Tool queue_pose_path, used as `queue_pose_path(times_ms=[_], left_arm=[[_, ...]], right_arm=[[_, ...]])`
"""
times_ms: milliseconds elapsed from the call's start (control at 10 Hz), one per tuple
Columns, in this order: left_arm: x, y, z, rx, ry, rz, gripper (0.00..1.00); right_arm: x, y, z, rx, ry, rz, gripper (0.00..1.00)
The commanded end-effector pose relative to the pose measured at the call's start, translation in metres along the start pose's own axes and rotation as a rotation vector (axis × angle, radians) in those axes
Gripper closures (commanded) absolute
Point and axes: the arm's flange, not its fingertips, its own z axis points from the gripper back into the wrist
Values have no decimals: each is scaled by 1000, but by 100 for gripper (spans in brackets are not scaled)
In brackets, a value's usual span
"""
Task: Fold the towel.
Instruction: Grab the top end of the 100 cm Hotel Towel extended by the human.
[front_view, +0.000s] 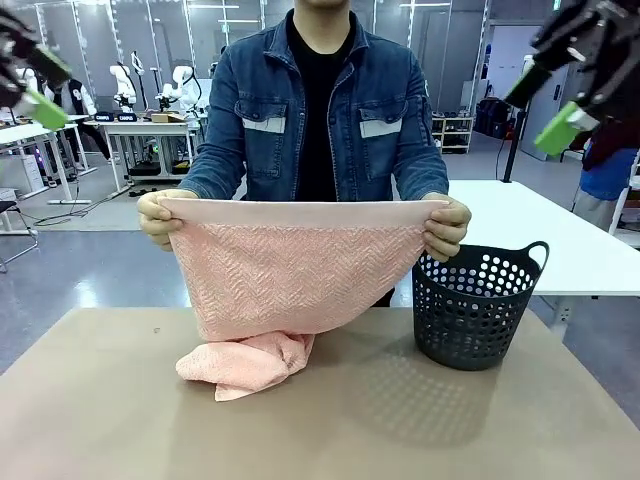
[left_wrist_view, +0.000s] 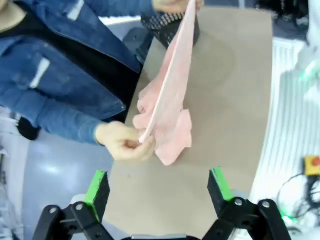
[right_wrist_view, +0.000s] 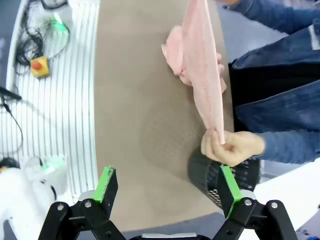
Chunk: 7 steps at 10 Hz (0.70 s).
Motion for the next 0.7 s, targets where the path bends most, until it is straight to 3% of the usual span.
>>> queue_pose_path(times_ms=[0, 100, 200, 300, 600], left_arm=[[27, 19, -21, 48, 97, -172, 0], [53, 20, -31, 42, 153, -285, 0], [69, 21, -41, 36, 215, -323, 0], [79, 22, -50, 26, 252, -349, 0], [88, 26, -107, -89, 353, -314, 0]], right_arm=[[19, -21, -7, -58, 117, 36, 0], [39, -28, -13, -73, 158, 87, 0], [50, -37, -23, -111, 205, 100, 0], [56, -43, -32, -82, 192, 133, 0], [59, -67, -72, -44, 238, 132, 0]])
